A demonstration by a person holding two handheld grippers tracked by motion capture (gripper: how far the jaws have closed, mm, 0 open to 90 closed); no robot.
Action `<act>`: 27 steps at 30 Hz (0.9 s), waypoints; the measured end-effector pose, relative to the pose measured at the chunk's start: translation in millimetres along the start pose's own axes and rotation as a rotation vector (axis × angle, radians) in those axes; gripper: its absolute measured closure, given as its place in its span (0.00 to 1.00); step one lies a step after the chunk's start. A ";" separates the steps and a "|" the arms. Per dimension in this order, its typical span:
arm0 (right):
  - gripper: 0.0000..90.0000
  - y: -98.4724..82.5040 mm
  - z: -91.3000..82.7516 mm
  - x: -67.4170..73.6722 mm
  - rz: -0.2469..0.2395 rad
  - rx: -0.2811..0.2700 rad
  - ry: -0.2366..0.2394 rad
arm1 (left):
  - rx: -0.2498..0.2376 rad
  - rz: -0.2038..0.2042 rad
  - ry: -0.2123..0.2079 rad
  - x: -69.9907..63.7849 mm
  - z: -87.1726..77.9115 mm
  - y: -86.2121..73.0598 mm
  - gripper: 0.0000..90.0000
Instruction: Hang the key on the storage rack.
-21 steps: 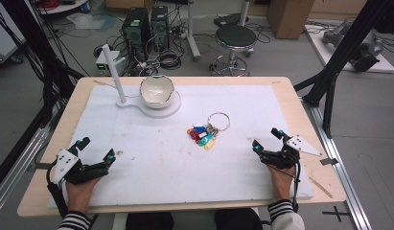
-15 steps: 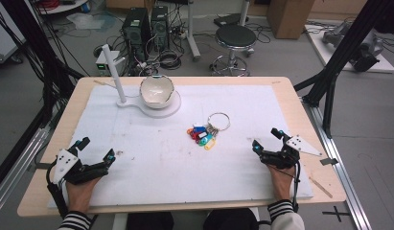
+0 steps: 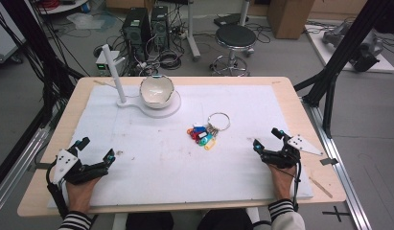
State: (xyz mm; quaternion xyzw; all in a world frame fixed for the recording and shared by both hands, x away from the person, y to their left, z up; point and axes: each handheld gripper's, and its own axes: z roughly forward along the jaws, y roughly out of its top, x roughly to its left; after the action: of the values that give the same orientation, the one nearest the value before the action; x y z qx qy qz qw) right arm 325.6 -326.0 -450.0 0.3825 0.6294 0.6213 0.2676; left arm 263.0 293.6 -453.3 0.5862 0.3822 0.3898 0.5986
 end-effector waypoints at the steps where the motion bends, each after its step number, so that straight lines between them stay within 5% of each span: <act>1: 0.02 0.5 0.5 -0.3 0.003 0.005 0.000 | -0.001 -0.002 0.000 -0.1 0.1 -0.1 0.02; 6: 0.02 9.1 1.8 -4.6 0.030 0.033 0.001 | 0.004 -0.003 -0.002 0.2 0.5 0.1 0.02; 13: 0.02 50.7 10.2 -7.5 0.008 0.070 0.037 | -0.005 -0.002 0.001 0.2 -0.2 -0.1 0.02; 22: 0.02 101.2 40.0 -4.1 -0.076 0.184 0.082 | -0.004 -0.001 0.002 0.2 -0.2 0.0 0.02; 27: 0.02 121.5 63.0 -2.9 -0.116 0.302 0.041 | -0.006 -0.004 0.001 0.1 -0.3 -0.2 0.02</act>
State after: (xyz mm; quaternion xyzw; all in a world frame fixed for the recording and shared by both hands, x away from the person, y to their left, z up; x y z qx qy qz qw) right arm 396.5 -299.8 -335.9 0.3688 0.7419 0.5108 0.2296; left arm 262.7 293.7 -453.4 0.5835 0.3823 0.3901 0.6010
